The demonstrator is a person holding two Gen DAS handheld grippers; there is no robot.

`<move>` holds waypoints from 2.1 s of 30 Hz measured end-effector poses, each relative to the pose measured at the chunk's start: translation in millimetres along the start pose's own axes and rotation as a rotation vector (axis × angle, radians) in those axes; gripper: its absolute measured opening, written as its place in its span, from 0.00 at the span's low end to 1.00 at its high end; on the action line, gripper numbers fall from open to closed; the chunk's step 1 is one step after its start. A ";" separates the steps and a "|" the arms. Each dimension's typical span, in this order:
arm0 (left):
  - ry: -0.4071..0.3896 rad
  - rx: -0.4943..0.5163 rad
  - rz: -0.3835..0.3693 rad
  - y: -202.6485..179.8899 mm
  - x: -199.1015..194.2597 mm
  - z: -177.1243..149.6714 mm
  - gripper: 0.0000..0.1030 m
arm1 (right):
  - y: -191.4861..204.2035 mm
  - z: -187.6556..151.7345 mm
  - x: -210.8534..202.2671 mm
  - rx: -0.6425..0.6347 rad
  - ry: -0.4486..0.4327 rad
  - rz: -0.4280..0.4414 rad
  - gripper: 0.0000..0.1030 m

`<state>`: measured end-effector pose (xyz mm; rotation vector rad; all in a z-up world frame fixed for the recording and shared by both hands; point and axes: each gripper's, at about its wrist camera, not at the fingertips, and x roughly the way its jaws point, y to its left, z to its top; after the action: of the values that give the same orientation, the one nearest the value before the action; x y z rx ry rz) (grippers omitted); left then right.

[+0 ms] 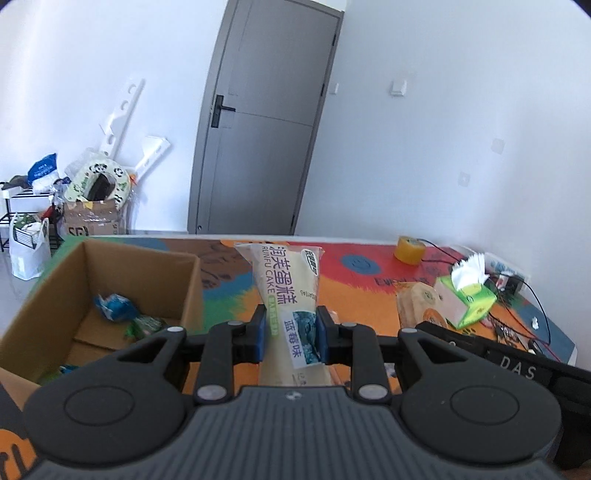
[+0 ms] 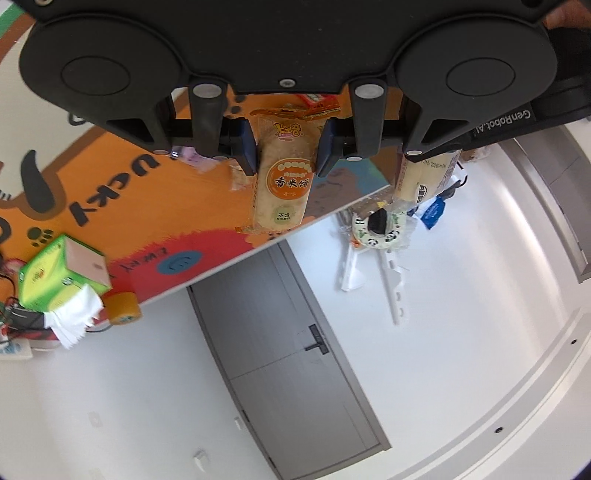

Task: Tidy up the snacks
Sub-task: 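Carry both packets over the cardboard box and release them inside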

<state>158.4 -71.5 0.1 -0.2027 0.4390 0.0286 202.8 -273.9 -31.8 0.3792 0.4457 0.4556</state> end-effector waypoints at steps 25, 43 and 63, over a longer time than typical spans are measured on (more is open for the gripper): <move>-0.052 -0.075 0.109 87.7 -20.4 22.7 0.25 | 79.6 -5.2 41.5 -0.084 0.038 0.128 0.34; 0.025 -0.124 0.173 146.6 15.2 25.3 0.28 | 124.1 -16.5 81.4 -0.124 0.100 0.169 0.34; 0.006 -0.207 0.205 166.5 -14.8 17.6 0.64 | 151.8 -24.9 91.4 -0.143 0.148 0.192 0.48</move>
<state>140.5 95.3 -9.5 -0.3607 0.4615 0.2754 213.6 -96.1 -15.0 0.2517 0.5192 0.7015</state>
